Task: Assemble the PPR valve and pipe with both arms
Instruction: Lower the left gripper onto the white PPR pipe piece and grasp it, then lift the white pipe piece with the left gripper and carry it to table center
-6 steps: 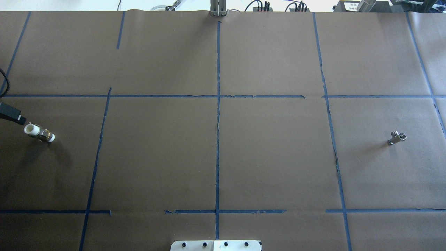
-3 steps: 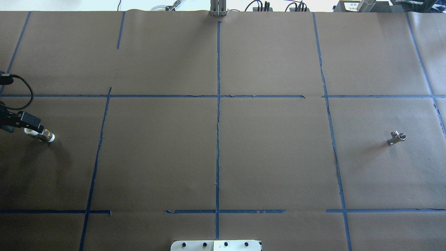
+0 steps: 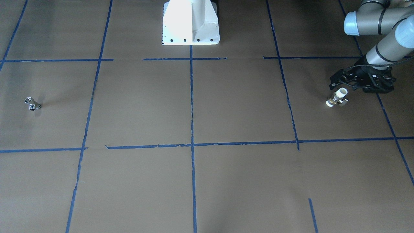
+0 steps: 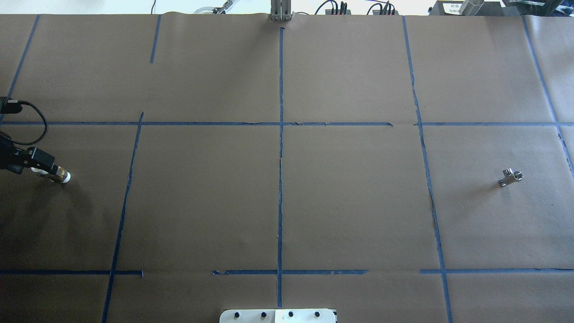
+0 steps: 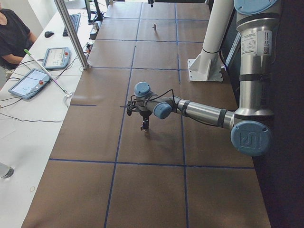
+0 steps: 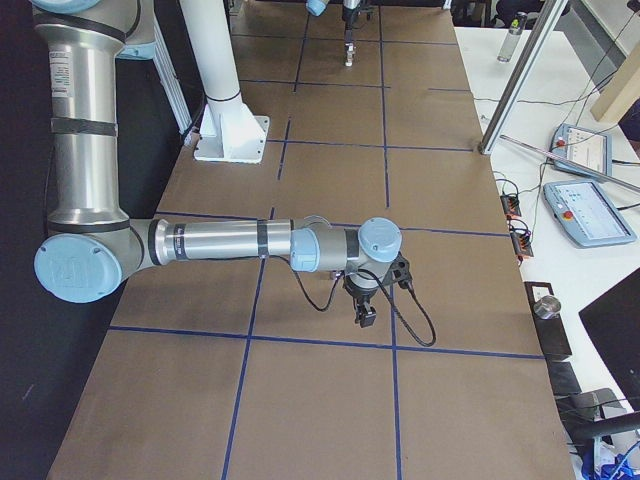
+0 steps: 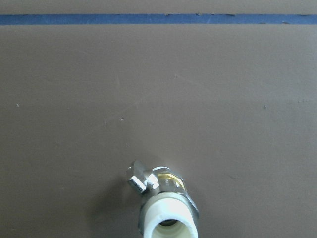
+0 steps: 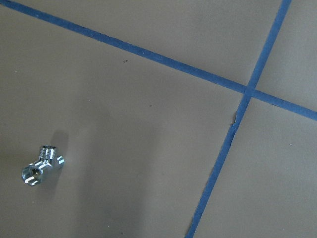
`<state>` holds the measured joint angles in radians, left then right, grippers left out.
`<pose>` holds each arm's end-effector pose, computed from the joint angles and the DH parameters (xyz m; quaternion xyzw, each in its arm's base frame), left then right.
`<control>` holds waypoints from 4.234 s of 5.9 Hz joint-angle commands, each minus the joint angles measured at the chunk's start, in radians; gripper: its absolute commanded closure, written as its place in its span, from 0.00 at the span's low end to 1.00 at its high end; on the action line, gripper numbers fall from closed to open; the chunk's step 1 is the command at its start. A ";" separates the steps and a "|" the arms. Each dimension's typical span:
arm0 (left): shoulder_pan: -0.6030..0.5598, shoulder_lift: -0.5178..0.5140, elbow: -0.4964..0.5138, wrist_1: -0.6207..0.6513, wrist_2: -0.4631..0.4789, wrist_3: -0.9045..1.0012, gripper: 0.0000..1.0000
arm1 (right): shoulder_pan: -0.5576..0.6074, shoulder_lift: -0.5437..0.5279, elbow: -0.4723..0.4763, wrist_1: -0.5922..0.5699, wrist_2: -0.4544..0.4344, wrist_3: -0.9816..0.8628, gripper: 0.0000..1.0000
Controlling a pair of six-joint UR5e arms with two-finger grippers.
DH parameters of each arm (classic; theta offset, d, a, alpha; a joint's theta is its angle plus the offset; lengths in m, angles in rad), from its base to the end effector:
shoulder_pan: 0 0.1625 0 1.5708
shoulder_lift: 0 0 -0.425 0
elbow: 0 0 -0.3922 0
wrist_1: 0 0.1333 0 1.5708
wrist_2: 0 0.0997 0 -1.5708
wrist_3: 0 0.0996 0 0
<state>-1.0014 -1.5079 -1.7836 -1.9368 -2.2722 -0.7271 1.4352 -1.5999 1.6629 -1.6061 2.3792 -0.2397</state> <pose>0.2035 -0.4460 0.5451 -0.0096 0.4095 0.0158 0.9121 -0.0043 -0.4845 0.6286 0.0332 -0.3921 -0.1769 0.9022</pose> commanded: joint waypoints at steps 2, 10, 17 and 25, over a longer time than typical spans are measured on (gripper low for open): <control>0.000 -0.014 0.021 0.001 0.008 0.003 0.50 | -0.001 -0.002 0.000 0.000 0.000 -0.001 0.00; 0.184 -0.386 -0.089 0.089 0.022 -0.353 1.00 | -0.001 -0.002 -0.003 0.003 0.000 0.000 0.00; 0.486 -0.935 0.208 0.349 0.421 -0.480 1.00 | -0.012 0.000 0.003 0.005 0.011 0.002 0.00; 0.526 -0.973 0.262 0.432 0.416 -0.479 0.33 | -0.013 0.000 0.008 0.005 0.049 0.002 0.00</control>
<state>-0.4768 -2.4820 -1.5206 -1.4992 -1.8557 -1.2061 1.4228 -1.5999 1.6704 -1.6015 2.4247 -0.2377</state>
